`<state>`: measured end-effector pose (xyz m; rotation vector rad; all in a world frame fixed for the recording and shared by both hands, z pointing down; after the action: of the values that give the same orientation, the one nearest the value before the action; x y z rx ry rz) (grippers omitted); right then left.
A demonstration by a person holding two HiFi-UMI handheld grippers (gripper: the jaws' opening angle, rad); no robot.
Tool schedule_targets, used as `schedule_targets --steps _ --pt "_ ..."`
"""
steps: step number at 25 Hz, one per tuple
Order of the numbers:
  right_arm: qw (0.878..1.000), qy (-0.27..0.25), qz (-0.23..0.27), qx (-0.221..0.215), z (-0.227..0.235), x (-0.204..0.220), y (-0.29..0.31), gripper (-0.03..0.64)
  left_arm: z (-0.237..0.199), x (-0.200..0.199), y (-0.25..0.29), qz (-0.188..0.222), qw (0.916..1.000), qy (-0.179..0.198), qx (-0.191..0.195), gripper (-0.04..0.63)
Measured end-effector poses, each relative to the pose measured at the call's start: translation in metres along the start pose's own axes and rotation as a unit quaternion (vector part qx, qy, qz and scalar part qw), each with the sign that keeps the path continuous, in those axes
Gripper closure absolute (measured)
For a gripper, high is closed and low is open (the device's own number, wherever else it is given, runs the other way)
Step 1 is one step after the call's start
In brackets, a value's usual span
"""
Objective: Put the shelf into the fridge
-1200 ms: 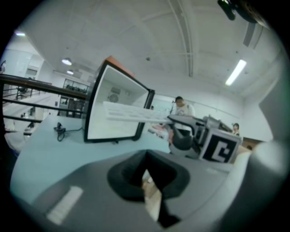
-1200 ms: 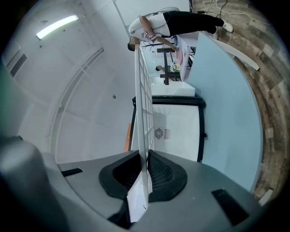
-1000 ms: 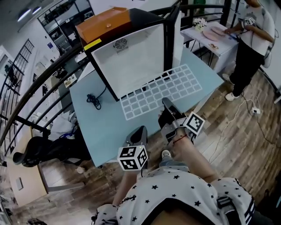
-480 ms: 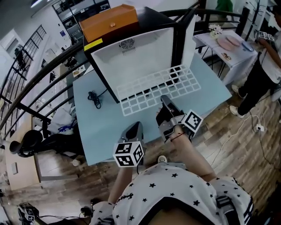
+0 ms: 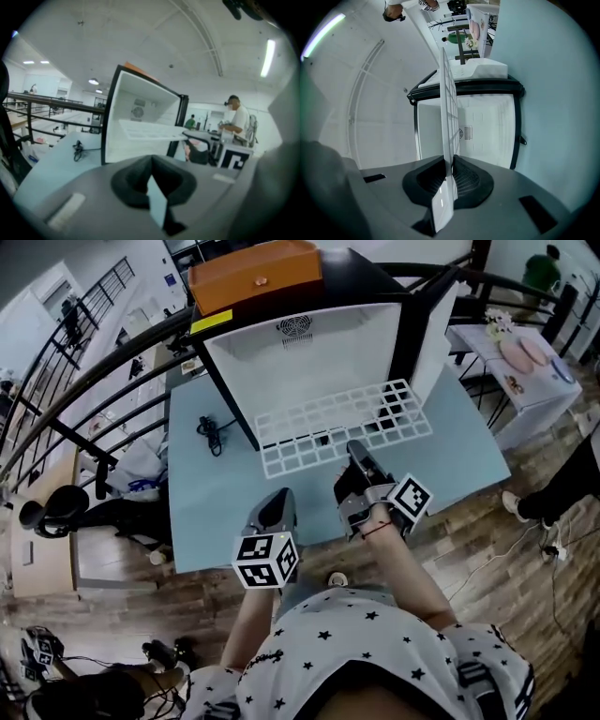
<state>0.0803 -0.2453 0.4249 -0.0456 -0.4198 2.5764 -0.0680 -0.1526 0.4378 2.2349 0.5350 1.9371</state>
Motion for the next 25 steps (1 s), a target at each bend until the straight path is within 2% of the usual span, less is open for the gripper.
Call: schedule_targets --steps 11,25 --pt "1.000 0.007 -0.014 0.006 0.015 0.008 0.020 0.575 -0.036 -0.014 -0.004 0.022 0.9975 -0.010 -0.067 0.591" --pt "0.999 -0.001 -0.005 0.032 0.038 0.017 0.042 0.575 -0.067 -0.024 0.032 0.027 0.9974 -0.013 -0.065 0.591"
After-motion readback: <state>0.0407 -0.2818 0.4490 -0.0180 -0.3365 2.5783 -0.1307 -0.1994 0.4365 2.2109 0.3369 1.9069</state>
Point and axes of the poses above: the fingertips, and each gripper's own axes: y forward along the fingers, z to its right, x out of its underside, the point moved 1 cm from there along -y, backward along the fingers, and after that the axes turned 7 degrees about -x, right-handed, at the moved point
